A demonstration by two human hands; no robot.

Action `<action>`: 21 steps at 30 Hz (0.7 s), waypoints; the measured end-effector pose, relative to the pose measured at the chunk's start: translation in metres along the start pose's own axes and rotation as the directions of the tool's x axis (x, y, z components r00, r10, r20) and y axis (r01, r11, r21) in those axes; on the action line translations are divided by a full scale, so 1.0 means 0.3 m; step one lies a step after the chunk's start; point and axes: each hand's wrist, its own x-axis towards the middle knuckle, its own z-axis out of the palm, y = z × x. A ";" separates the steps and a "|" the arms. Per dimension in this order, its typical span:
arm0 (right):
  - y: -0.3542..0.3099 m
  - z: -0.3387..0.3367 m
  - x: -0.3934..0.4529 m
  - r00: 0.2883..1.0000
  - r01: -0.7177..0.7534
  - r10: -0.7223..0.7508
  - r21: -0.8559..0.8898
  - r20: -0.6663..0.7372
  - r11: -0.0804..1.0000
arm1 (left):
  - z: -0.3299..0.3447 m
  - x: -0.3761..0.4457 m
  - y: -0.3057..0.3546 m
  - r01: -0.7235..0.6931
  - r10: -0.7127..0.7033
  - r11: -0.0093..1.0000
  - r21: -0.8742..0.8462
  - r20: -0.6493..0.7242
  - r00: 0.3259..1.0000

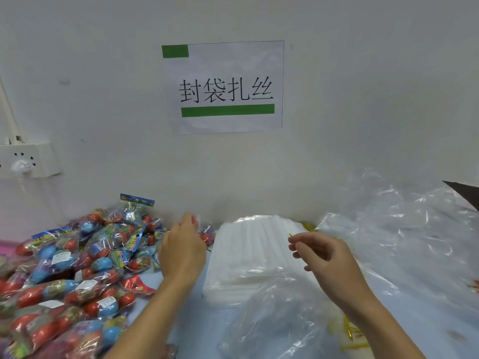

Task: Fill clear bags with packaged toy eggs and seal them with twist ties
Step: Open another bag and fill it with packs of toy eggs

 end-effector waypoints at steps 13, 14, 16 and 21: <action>0.000 0.025 0.003 0.994 -0.063 0.051 0.141 0.093 0.988 | -0.023 -0.207 0.285 0.506 0.005 0.275 -0.817 0.528 0.849; 0.007 0.027 0.005 0.994 -0.065 0.052 0.140 0.095 0.988 | -0.021 -0.202 0.272 0.497 0.017 0.320 -0.806 0.530 0.848; 0.009 0.034 0.002 0.995 -0.066 0.055 0.132 0.088 0.989 | -0.022 -0.187 0.239 0.462 0.034 0.453 -0.762 0.532 0.846; 0.016 0.036 0.003 0.998 -0.068 0.069 0.084 -0.007 0.994 | -0.041 -0.118 0.071 0.335 -0.165 0.846 -0.414 0.393 0.904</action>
